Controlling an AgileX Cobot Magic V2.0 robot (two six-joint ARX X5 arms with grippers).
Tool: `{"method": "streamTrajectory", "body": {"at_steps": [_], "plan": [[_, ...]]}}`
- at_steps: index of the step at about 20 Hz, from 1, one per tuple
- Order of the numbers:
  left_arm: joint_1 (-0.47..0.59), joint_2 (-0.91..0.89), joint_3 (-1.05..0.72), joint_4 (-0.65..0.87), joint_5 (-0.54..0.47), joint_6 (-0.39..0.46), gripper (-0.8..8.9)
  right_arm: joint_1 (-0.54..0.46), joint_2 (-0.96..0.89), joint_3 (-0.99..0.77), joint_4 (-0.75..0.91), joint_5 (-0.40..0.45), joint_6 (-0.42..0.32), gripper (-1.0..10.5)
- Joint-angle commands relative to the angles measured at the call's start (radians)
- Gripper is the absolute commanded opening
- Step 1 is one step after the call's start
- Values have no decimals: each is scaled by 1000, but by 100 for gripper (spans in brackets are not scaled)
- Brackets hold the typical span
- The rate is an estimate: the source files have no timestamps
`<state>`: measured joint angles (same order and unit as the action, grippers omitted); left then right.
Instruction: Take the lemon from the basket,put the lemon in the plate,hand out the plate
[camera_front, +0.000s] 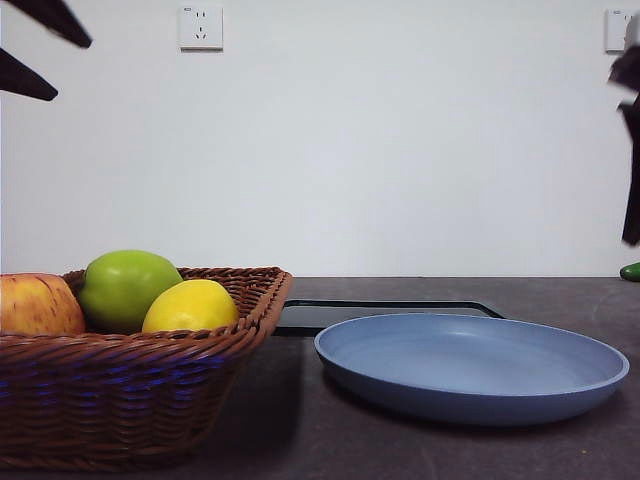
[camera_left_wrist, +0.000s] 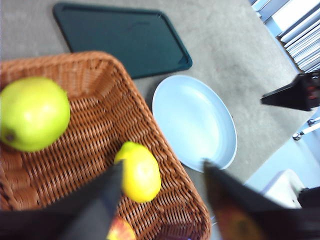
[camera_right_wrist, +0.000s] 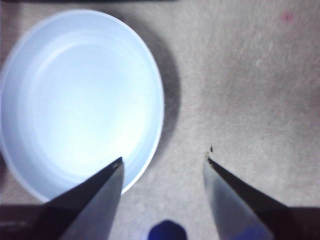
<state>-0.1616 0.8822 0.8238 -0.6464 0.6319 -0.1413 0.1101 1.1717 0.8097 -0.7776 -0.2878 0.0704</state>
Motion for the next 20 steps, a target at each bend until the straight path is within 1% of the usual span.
{"method": "streamTrajectory", "body": {"at_steps": [1, 4, 6, 10, 13, 18, 20], "plan": [[-14, 5, 15, 19, -4, 11, 351, 6, 86, 13, 37, -2, -2, 298], [-23, 5, 15, 24, -3, 6, 351, 30, 198, 13, 107, -3, 19, 298], [-23, 5, 15, 25, -3, 3, 351, 37, 238, 13, 135, -8, 21, 297], [-23, 5, 15, 24, -4, 3, 351, 51, 315, 13, 192, -54, 41, 297], [-23, 5, 15, 24, -4, 3, 351, 57, 356, 13, 214, -51, 53, 292], [-23, 5, 15, 24, -4, 4, 351, 57, 393, 13, 228, -54, 71, 190], [-23, 5, 15, 24, -4, 4, 351, 57, 393, 13, 229, -54, 71, 126]]}}
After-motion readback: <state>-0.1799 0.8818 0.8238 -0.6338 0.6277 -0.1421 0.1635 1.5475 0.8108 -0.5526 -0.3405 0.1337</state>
